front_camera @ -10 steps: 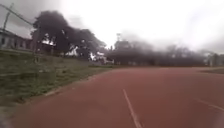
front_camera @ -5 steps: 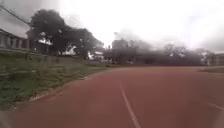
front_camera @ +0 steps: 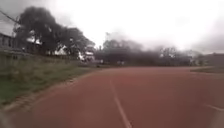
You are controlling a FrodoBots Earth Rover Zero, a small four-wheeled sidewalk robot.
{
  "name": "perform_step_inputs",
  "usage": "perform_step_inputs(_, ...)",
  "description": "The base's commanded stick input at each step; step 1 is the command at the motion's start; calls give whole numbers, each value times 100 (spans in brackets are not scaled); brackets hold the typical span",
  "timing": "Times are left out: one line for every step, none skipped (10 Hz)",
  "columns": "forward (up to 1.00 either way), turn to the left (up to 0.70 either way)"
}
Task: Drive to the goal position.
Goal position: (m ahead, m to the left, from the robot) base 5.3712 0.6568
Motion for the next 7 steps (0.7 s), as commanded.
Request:
perform_step_inputs(70,1)
perform_step_inputs(70,1)
perform_step_inputs(70,1)
perform_step_inputs(70,1)
perform_step_inputs(70,1)
perform_step_inputs(70,1)
perform_step_inputs(70,1)
